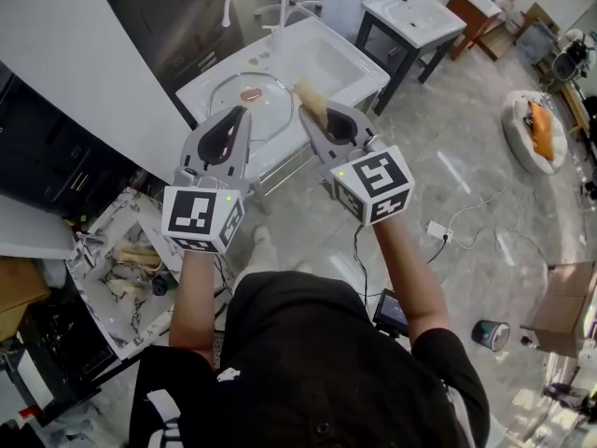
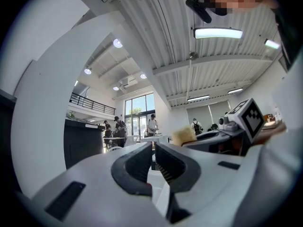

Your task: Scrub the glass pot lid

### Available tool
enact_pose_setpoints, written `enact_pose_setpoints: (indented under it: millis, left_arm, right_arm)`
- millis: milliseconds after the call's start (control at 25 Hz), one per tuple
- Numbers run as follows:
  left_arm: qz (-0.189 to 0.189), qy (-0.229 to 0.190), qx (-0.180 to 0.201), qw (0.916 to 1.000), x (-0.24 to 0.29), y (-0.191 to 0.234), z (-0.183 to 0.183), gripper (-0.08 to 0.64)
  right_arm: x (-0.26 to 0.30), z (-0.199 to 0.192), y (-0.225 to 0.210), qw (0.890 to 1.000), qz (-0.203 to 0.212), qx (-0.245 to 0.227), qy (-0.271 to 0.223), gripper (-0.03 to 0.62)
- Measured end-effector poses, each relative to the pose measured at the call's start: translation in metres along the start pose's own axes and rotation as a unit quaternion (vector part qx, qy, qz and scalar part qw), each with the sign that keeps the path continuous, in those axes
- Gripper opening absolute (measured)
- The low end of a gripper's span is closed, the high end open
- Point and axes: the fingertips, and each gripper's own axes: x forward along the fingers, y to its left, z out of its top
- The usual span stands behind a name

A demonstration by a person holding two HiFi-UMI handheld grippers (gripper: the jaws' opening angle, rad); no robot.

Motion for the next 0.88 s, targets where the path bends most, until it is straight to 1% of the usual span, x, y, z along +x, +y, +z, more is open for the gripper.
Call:
enact_pose_setpoints:
  millis: [880]
  left_arm:
    - [0.002,0.000,0.000,1.0000,-0.0040,-0.0063,0.0010,0.018]
  right_arm:
    - [-0.0074,-0.0033,0.0000,1.000,0.002,0.001,-0.002,0.017]
